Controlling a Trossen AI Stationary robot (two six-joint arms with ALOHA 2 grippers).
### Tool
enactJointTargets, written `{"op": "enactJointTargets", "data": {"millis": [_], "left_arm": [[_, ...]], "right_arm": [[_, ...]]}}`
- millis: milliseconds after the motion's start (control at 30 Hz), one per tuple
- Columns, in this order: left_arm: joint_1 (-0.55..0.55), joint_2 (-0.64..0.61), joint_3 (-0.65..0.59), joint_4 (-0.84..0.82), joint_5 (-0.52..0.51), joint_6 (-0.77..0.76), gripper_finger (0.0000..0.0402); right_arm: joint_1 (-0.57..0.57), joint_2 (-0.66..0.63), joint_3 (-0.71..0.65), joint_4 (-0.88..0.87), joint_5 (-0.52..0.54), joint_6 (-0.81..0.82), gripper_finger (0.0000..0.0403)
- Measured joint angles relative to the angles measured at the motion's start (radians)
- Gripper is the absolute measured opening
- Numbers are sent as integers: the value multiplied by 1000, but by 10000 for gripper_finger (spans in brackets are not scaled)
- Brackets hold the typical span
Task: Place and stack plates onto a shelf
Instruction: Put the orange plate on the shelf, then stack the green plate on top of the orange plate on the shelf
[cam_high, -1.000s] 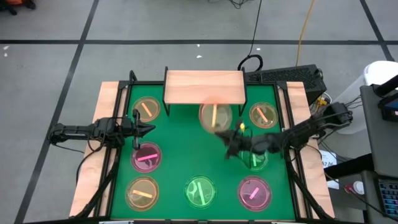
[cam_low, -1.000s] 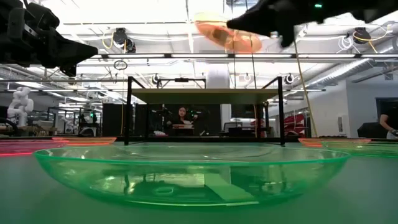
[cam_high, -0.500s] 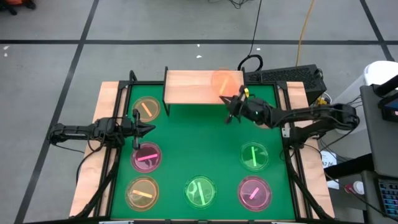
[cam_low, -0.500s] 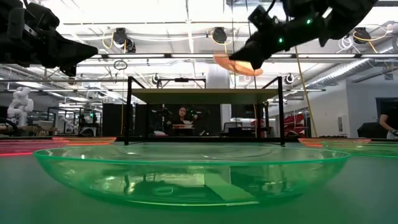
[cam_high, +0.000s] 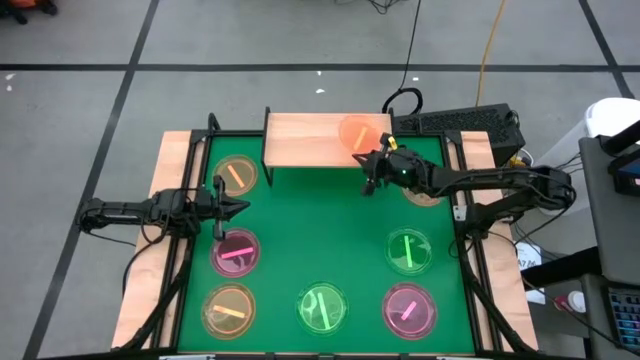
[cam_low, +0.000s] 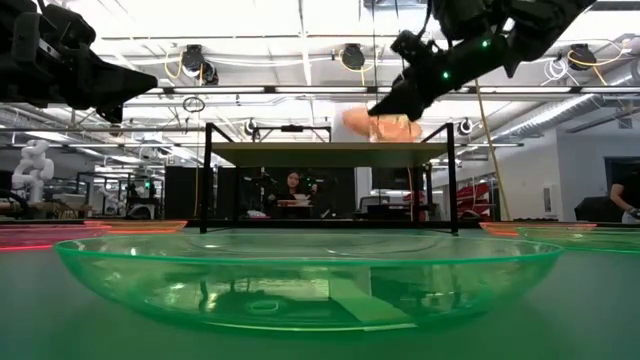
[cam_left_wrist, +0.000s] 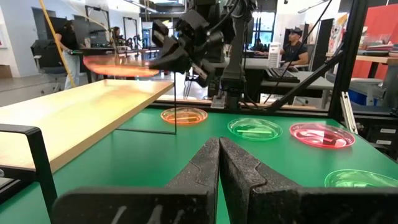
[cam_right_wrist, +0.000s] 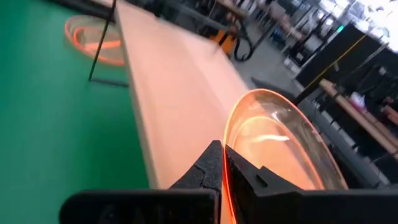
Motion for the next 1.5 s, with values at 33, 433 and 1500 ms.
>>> {"op": "enactJointTargets", "data": {"millis": [33, 433, 1500], "left_arm": [[0, 0, 0, 0, 0, 0, 19], [0, 0, 0, 0, 0, 0, 19], [0, 0, 0, 0, 0, 0, 19]], "right_arm": [[-1, 9, 0, 5, 0, 0, 0], [-14, 126, 0, 66, 19, 34, 0], [217, -140, -116, 55, -190, 406, 135]]}}
